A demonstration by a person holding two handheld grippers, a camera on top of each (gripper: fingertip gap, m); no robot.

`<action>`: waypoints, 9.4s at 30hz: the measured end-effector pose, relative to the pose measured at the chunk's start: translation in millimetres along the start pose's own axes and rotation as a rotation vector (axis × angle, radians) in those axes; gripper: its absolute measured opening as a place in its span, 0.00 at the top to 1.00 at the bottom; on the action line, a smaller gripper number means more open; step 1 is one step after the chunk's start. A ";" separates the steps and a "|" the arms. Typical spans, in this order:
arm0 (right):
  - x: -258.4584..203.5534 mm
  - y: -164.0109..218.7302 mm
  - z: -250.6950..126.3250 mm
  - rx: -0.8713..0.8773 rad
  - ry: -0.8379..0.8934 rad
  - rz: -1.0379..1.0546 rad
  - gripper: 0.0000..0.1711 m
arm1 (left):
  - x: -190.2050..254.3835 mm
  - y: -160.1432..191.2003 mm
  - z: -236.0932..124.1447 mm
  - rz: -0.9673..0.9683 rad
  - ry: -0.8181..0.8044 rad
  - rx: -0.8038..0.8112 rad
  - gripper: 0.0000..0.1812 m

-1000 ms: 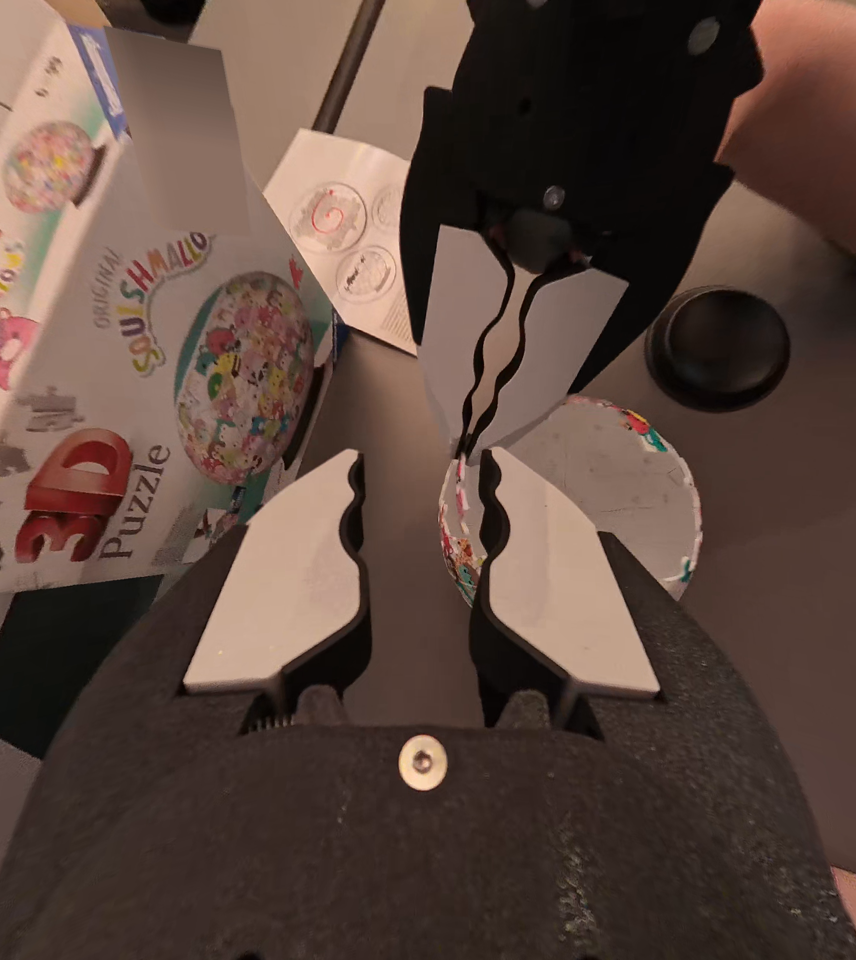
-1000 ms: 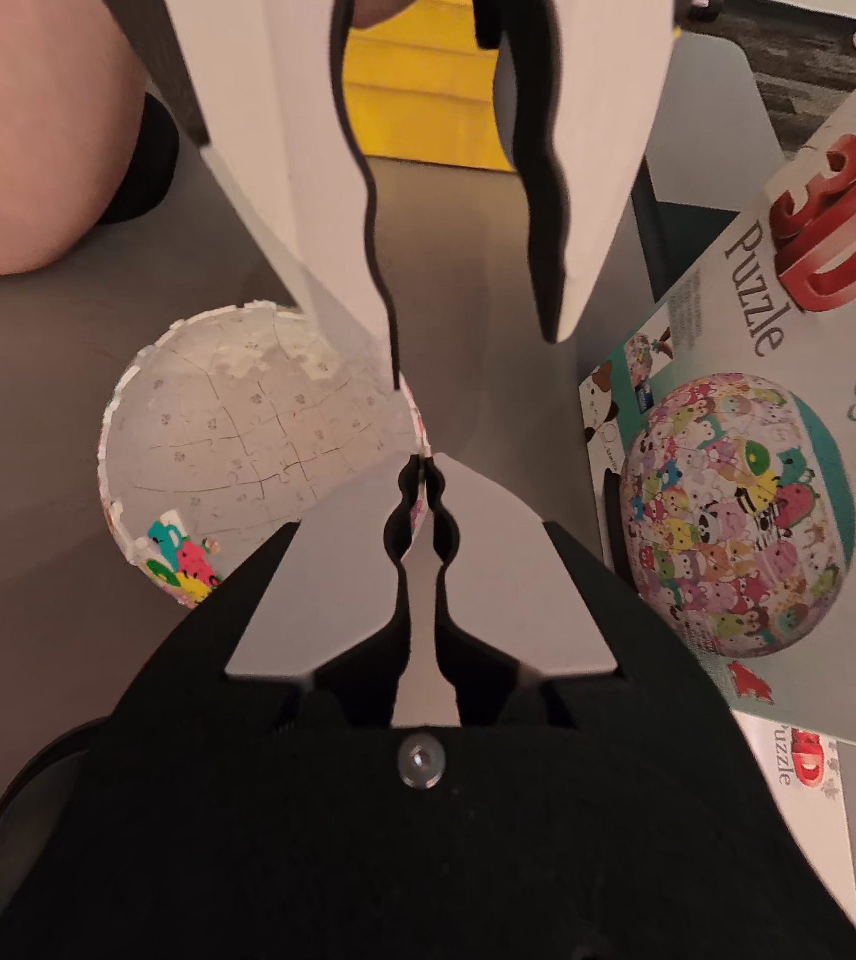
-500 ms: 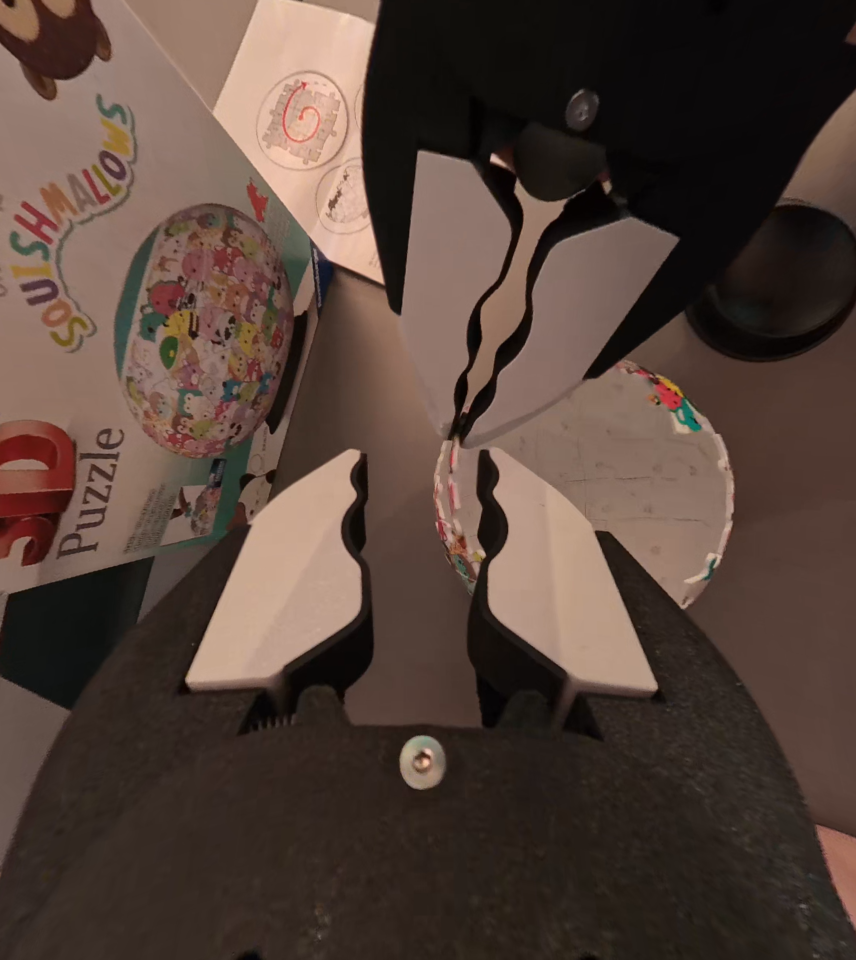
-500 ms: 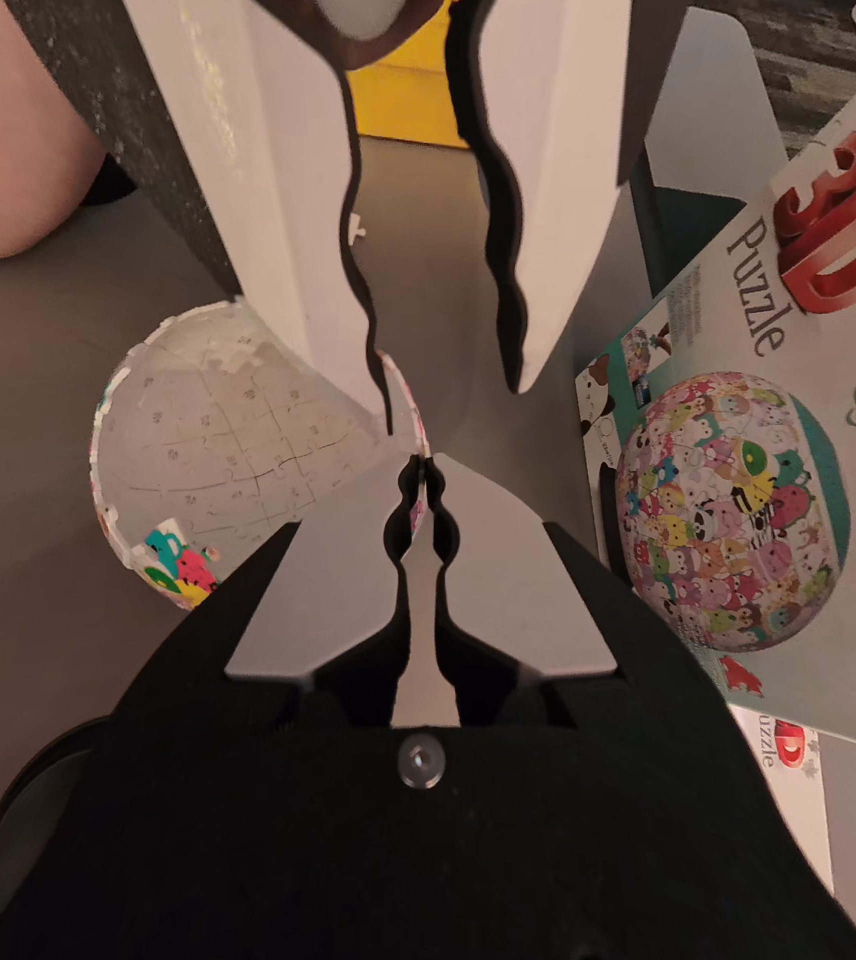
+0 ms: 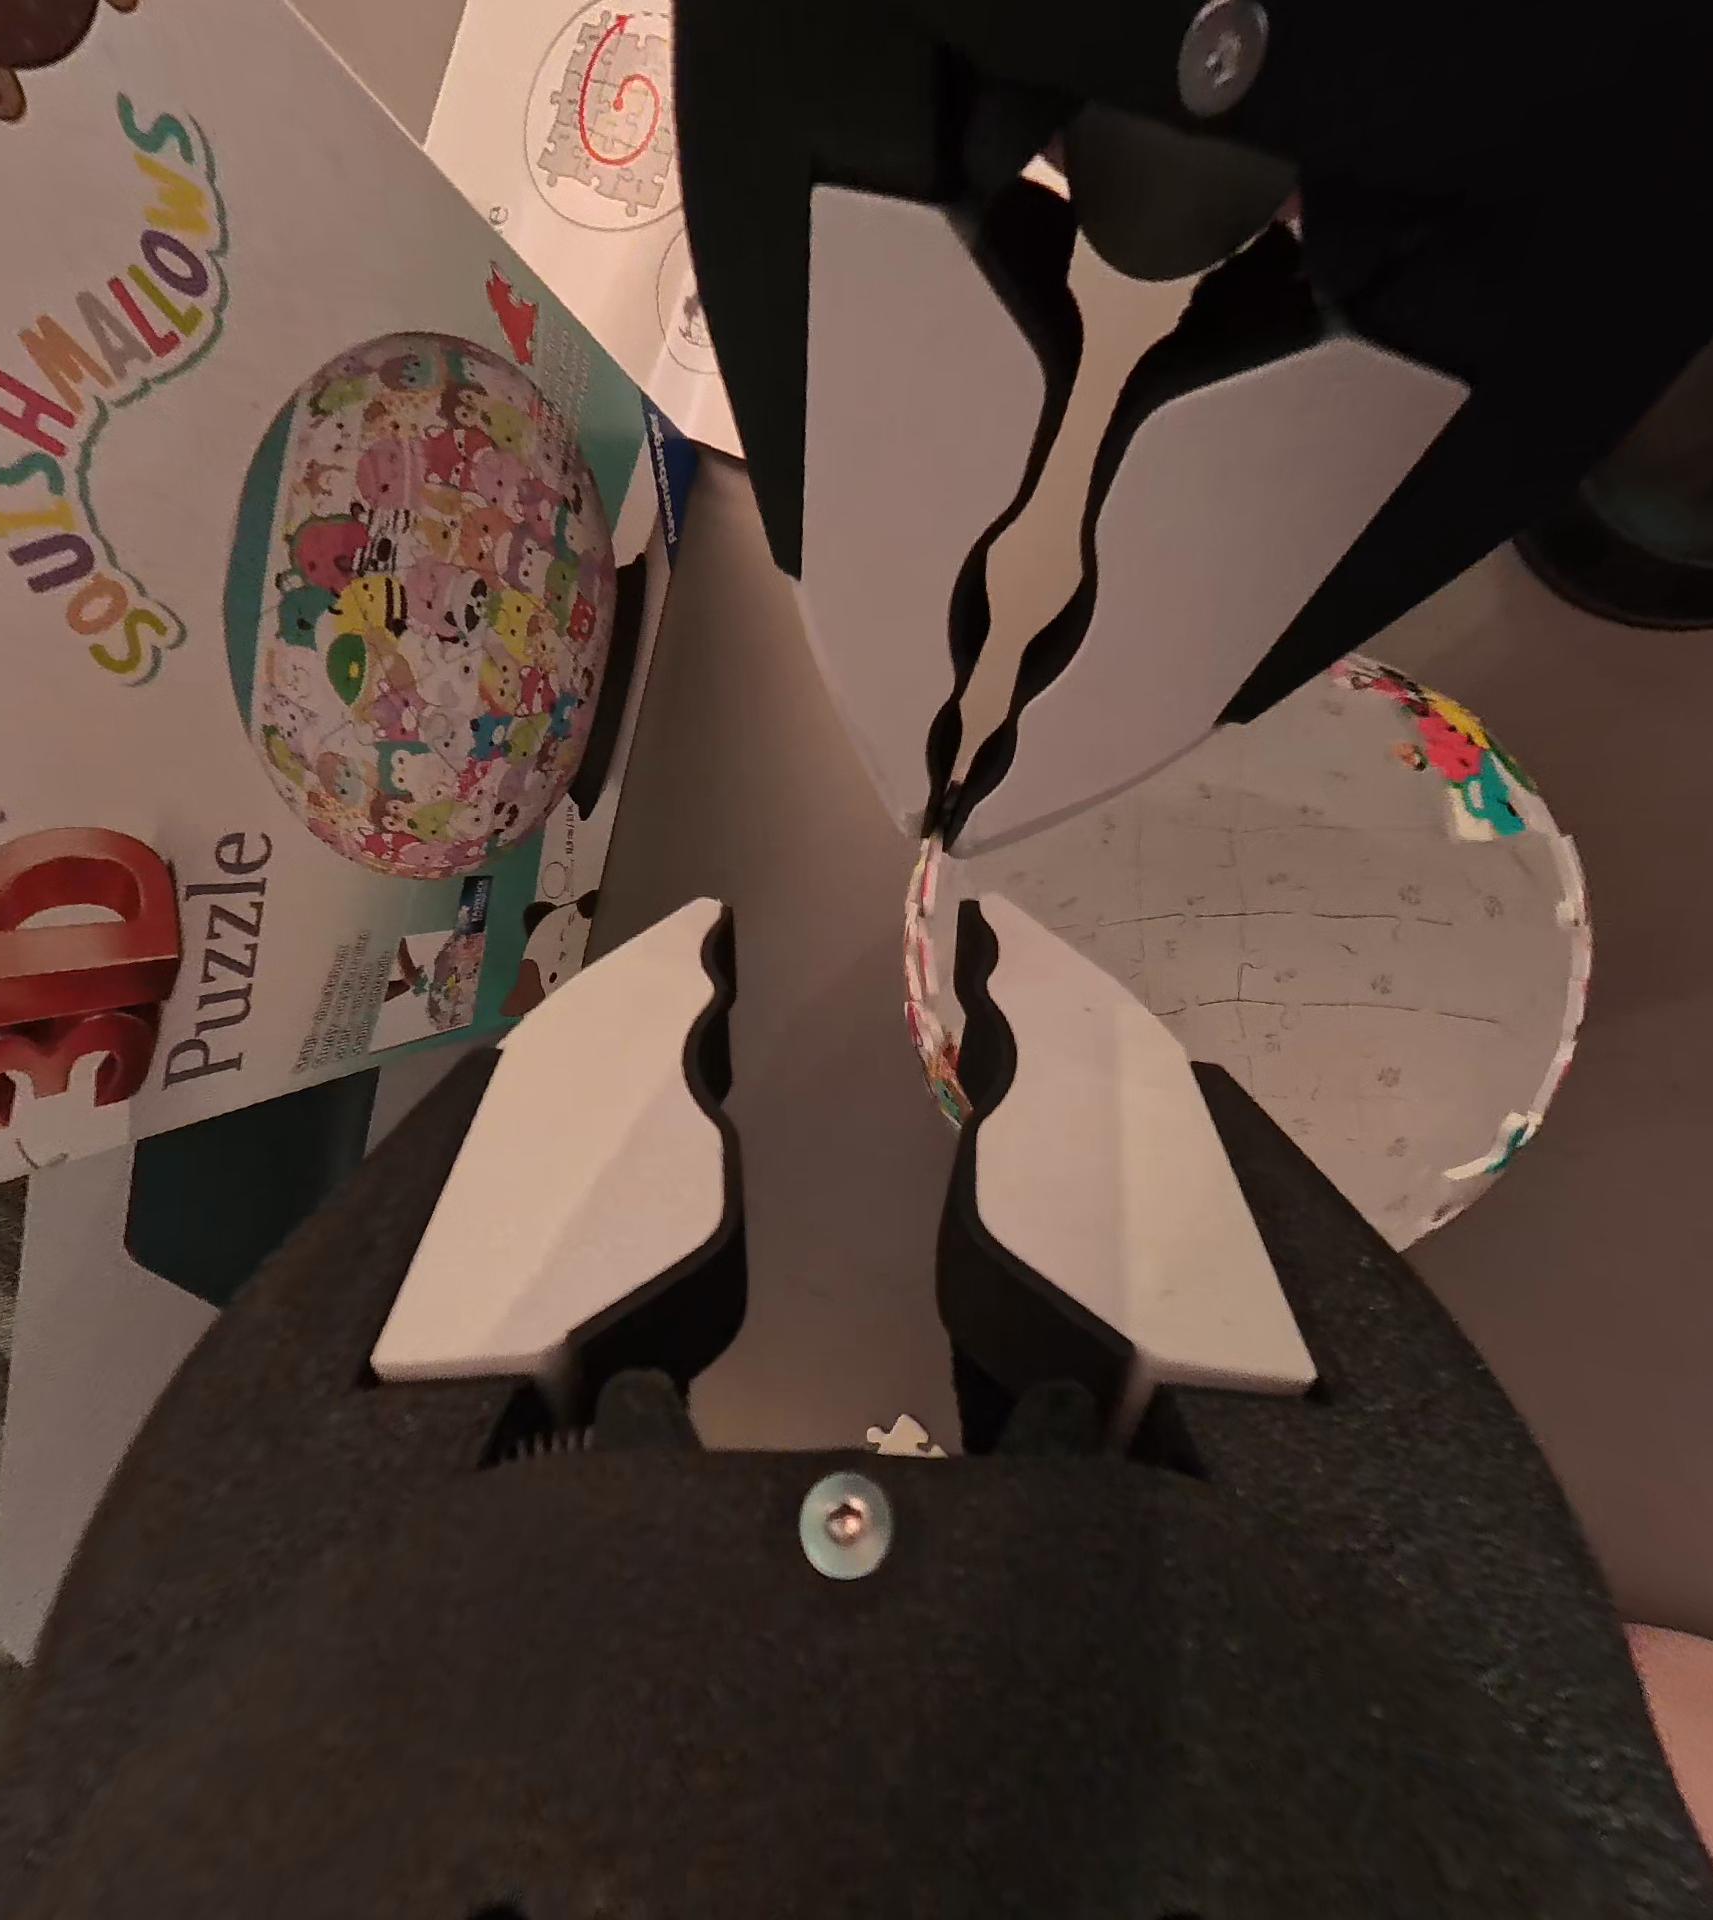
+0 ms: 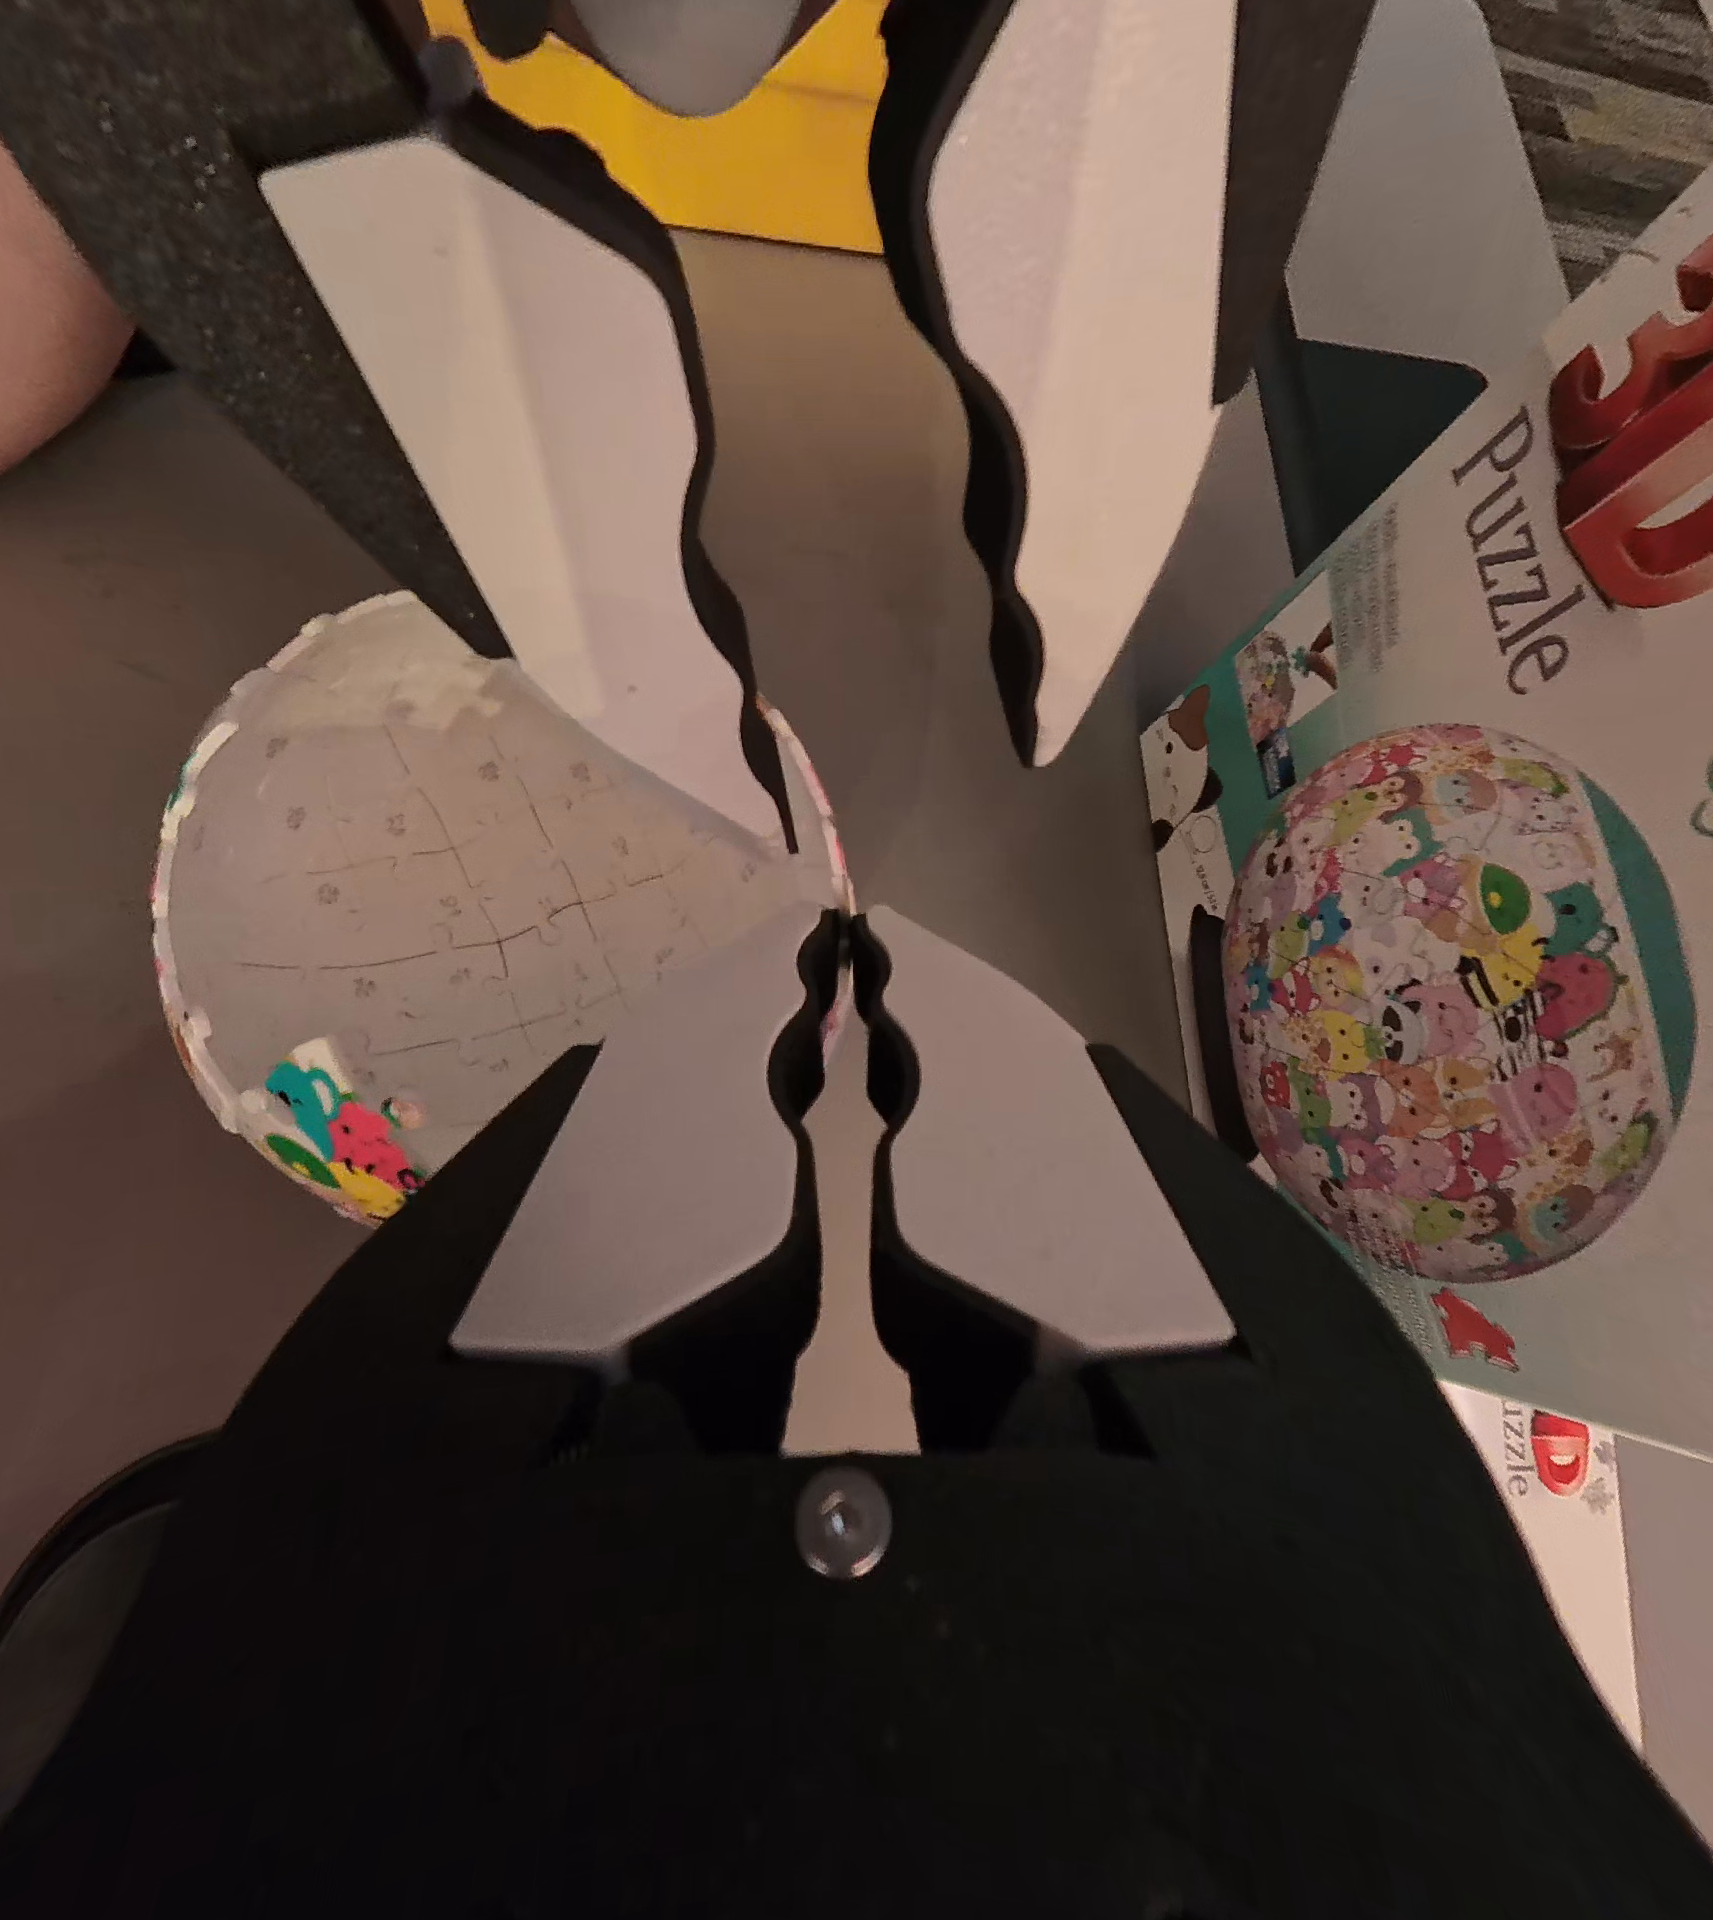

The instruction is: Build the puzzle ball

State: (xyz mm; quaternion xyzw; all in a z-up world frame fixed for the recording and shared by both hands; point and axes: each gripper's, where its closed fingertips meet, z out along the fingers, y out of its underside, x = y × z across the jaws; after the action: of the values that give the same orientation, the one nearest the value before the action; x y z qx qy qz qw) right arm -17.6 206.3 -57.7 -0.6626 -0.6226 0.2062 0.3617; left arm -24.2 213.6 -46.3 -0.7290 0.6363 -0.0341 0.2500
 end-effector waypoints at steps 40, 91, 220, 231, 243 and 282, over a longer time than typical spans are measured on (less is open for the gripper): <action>1.4 5.4 -5.4 0.003 0.023 0.010 0.98 | 8.8 -3.3 8.1 0.055 0.069 0.025 0.90; -10.0 -15.1 -28.8 0.014 0.065 -0.214 0.98 | -1.3 -28.9 -64.2 -0.078 0.126 0.416 0.76; -15.1 -24.6 -43.8 -0.272 -0.184 -0.583 0.98 | 7.3 4.6 -75.8 -0.245 0.135 0.334 0.68; -7.1 -16.8 -16.7 -0.327 -0.092 -0.654 0.98 | 17.7 6.2 -38.1 -0.220 0.158 0.272 0.71; -5.9 -15.5 -11.3 -0.330 0.001 -0.651 0.98 | 24.4 26.1 -20.2 -0.194 0.137 0.200 0.72; -7.2 1.7 6.6 -0.394 -0.069 -0.338 0.98 | 19.7 21.7 -9.4 -0.302 0.332 0.235 0.77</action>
State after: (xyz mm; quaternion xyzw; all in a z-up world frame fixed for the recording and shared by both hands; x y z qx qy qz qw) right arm -22.3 200.7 -64.6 -0.5993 -0.7647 0.0400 0.2333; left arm -43.7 190.5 -52.2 -0.7659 0.5444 -0.2642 0.2171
